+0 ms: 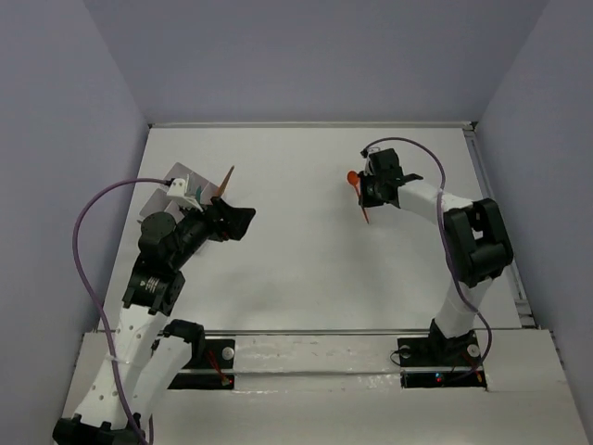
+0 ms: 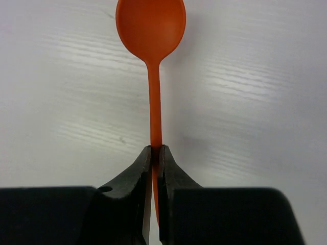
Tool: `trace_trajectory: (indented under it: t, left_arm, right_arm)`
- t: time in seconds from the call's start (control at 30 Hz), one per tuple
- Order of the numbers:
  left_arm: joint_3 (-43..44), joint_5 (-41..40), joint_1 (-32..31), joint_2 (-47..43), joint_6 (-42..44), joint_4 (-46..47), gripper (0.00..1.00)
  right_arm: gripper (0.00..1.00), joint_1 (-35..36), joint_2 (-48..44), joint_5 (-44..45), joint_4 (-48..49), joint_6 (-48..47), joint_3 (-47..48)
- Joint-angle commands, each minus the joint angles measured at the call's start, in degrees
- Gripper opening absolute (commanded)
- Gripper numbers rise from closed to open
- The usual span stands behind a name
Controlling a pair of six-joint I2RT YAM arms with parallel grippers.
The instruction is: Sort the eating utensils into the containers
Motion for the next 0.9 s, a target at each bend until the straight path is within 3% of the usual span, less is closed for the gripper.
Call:
trace_trajectory:
  t: [0.0, 0.2, 0.3, 0.5, 0.67, 0.7, 0.73, 0.8, 0.83, 0.87]
  left_arm:
    - [-0.2, 5.5, -0.2, 3.6, -4.3, 6.8, 0.95]
    - [-3.9, 9.0, -0.7, 10.0, -14.7, 17.2, 0.89]
    - [-4.1, 6.4, -2.9, 13.6, -17.5, 21.1, 0.88]
    - [-1.3, -0.6, -8.5, 19.4, -16.8, 21.9, 0.87]
    - [0.3, -5.7, -11.1, 23.4, -15.5, 21.5, 0.78]
    - [0.4, -6.7, -11.1, 24.4, -15.3, 21.2, 0.71]
    - [0.7, -7.6, -11.6, 24.8, -15.1, 20.8, 0.71]
    - [1.0, -8.7, -11.6, 25.5, -14.6, 21.0, 0.53]
    - [1.1, -9.2, -12.1, 25.7, -14.6, 20.8, 0.34]
    - [1.6, -10.1, -12.1, 25.7, -14.6, 20.3, 0.26]
  right_arm:
    - [0.07, 8.7, -13.8, -4.4, 10.6, 3.2, -5.9]
    - [0.07, 21.5, -24.0, -6.5, 17.7, 9.2, -15.5]
    - [0.07, 26.4, -27.3, -6.5, 21.4, 10.9, -18.2]
    - [0.07, 31.5, -29.6, -6.5, 23.1, 11.5, -19.0]
    - [0.07, 33.3, -29.9, -7.2, 24.5, 11.7, -20.3]
    - [0.07, 33.4, -29.9, -7.2, 24.9, 11.7, -20.9]
    - [0.07, 33.4, -29.8, -7.3, 25.0, 11.7, -21.2]
    - [0.07, 33.9, -29.6, -7.4, 25.2, 11.6, -21.6]
    - [0.07, 33.9, -29.6, -7.3, 25.2, 11.6, -21.9]
    - [0.07, 33.9, -29.8, -7.1, 25.3, 11.4, -22.1]
